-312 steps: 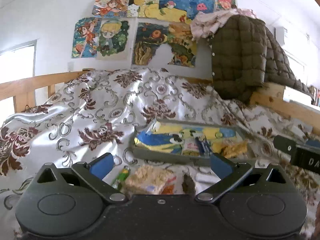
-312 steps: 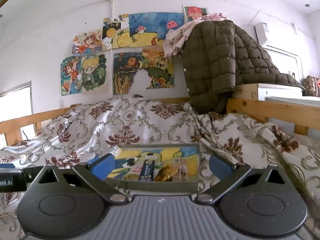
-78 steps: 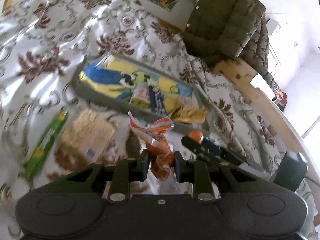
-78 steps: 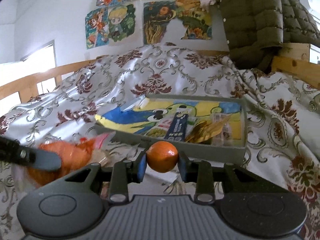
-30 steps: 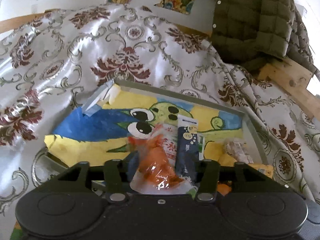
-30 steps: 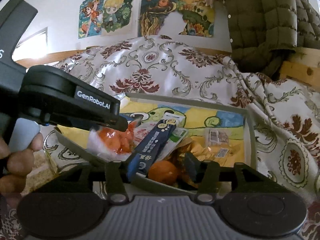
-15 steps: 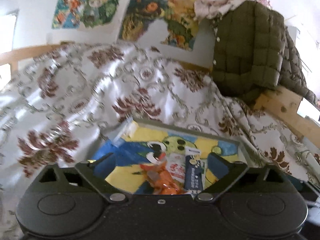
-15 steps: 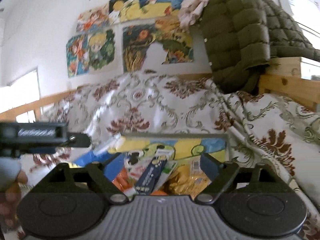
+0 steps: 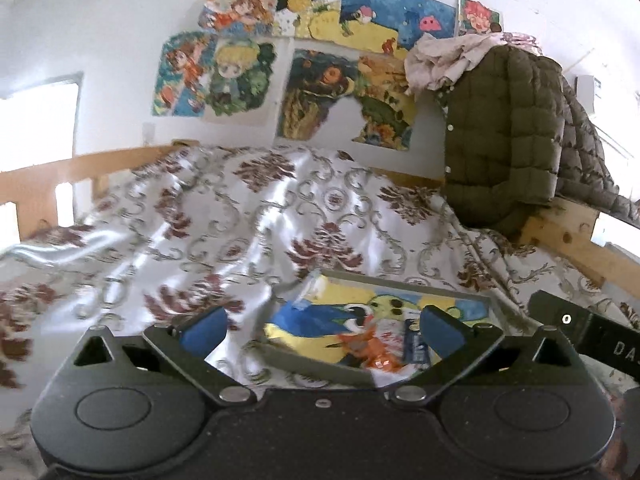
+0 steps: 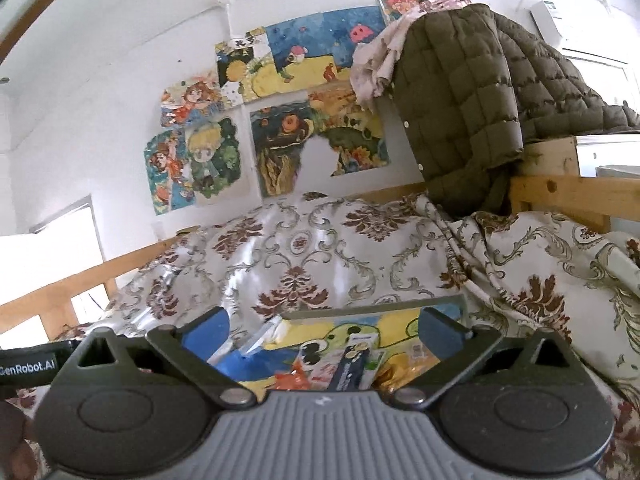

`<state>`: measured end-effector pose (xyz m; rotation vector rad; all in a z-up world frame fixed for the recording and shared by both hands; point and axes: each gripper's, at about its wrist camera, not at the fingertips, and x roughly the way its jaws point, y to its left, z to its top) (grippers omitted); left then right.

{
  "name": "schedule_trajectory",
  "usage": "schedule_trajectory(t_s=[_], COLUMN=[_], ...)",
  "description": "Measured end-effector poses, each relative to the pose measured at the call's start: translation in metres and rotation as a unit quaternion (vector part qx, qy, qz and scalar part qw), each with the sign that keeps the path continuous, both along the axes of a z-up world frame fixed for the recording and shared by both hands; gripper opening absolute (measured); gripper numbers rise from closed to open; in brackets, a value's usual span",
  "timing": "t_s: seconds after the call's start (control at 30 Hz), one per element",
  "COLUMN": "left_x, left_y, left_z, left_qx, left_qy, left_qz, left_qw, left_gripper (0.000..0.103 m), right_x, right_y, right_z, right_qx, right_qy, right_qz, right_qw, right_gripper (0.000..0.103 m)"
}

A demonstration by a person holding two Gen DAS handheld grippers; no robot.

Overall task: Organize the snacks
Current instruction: 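Move both tools back toward the rice crisp bar and brown stick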

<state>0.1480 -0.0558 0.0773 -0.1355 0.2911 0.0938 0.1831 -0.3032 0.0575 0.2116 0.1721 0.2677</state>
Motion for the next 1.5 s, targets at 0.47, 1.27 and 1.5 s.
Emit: schedule_trajectory(t_s=[0.47,1.27,1.5], left_x=[-0.076,-0.145,-0.154], left_y=[0.024,0.047,0.064], left_z=[-0.028,-0.034,-0.035], left_qx=[0.013,0.018,0.023], left_qy=[0.048,0.072,0.072], left_qz=[-0.003,-0.115,-0.094], left_qw=[0.9988,0.9905,0.9927], left_gripper=[0.102,0.102,0.102], right_x=[-0.083,-0.183,-0.192], right_y=[0.014,0.045,0.064], right_z=[-0.018,-0.036,-0.031], right_qx=[-0.050,-0.064,-0.066], right_qy=[0.027,0.139,0.162], right_qz=[0.001,-0.036,-0.029], right_qw=[0.998,0.987,0.984], right_gripper=[0.103,0.103,0.103])
